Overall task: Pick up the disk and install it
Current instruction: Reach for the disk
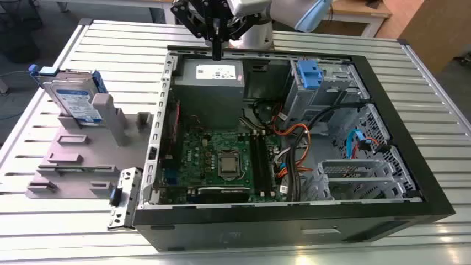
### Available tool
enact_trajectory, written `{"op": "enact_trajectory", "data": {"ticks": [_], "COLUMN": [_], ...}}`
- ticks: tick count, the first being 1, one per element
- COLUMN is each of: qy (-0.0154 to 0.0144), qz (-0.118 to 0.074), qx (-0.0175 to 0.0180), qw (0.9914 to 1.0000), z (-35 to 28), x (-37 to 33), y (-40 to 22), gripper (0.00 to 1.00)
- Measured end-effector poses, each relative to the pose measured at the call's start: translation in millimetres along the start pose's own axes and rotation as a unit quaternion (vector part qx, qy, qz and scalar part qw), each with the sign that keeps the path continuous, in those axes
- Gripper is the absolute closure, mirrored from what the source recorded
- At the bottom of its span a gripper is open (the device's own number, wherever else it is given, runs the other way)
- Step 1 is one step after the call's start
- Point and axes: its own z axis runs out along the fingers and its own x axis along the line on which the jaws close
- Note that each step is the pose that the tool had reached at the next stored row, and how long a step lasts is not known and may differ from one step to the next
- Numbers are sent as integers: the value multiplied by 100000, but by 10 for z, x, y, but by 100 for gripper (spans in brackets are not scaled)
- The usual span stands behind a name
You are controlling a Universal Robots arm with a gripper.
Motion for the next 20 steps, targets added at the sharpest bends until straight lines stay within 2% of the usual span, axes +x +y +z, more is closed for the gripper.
{"op": "enact_trajectory", "data": {"ticks": [6,20], "qy": [1,3], "qz": [1,-10], "qx": [3,2], "qw": [100000,100000], "z": [0,-2], "x": [2,82], "y": [0,-6], "gripper": [89,89]}}
